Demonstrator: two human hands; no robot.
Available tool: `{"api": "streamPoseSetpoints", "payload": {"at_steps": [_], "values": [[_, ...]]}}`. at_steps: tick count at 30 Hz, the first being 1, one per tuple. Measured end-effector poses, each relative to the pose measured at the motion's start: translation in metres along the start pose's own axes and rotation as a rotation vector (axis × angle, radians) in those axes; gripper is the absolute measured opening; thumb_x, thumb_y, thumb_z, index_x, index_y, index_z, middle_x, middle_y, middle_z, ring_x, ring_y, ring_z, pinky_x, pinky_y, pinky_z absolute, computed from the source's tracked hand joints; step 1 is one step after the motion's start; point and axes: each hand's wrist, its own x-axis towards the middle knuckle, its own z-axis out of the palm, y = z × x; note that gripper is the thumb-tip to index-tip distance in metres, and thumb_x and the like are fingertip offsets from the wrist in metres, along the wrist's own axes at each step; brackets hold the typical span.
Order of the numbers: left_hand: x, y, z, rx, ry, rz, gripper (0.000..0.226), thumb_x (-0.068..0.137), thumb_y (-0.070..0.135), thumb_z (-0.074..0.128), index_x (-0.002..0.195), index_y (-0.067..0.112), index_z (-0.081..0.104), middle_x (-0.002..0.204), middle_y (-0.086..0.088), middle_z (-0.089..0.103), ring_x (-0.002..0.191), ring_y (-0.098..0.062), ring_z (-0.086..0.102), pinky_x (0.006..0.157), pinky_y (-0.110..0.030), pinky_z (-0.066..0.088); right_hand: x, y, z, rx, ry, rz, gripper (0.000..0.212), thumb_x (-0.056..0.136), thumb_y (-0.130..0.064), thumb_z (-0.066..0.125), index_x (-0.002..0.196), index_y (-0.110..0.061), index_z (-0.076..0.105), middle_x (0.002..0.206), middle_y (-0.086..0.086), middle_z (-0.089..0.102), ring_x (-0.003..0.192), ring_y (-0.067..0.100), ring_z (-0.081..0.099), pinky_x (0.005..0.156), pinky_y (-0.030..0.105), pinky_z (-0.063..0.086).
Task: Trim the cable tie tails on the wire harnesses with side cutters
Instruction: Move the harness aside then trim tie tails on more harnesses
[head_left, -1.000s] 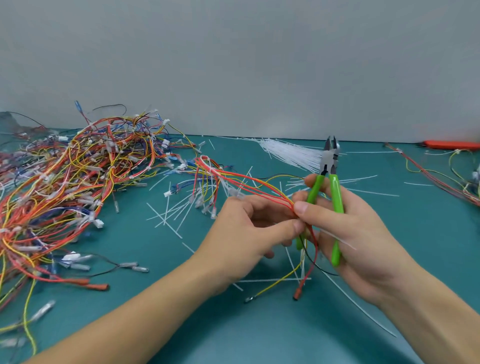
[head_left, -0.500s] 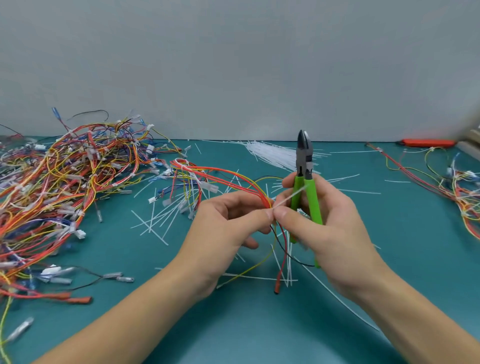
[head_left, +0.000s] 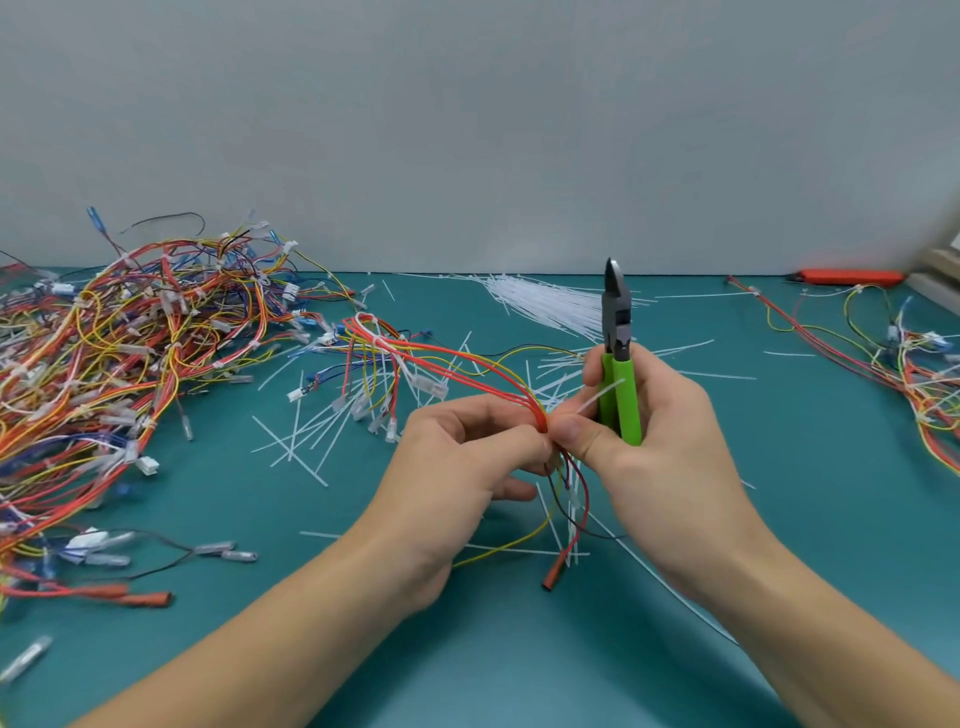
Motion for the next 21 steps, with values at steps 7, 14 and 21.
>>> {"api": "streamPoseSetpoints", "payload": {"at_steps": [7,14,21], "values": [[0.003,0.005,-0.01,-0.066,-0.101,-0.053,0.012,0.075,0.017,0.077,0.085,0.022,0.08,0.088,-0.006,0.073,0.078,-0.016,0.067,0.071,-0.031,0.056,0.005,-0.001,-0.001,0.237,0.049,0.113,0.024,0.091,0.005,0.07,0.102,-0.013,0.058,0.072,-0.005,0.069,0.067,0.014,0.067,0.067,0.021,0.056],[0.004,0.007,-0.01,0.01,-0.137,-0.018,0.015,0.074,0.031,0.085,0.083,0.026,0.074,0.091,-0.001,0.076,0.089,-0.012,0.071,0.074,-0.028,0.057,0.005,0.001,-0.001,0.284,0.037,0.129,0.02,0.092,0.001,0.07,0.102,-0.014,0.063,0.075,-0.004,0.068,0.067,0.012,0.067,0.067,0.022,0.057],[0.004,0.007,-0.012,-0.043,-0.213,0.043,0.014,0.078,0.014,0.081,0.085,0.025,0.077,0.085,-0.011,0.076,0.075,-0.022,0.073,0.074,-0.03,0.06,0.005,-0.002,-0.002,0.332,0.064,0.076,0.028,0.08,-0.008,0.077,0.101,-0.016,0.061,0.077,0.001,0.068,0.069,0.018,0.065,0.067,0.026,0.056]]}}
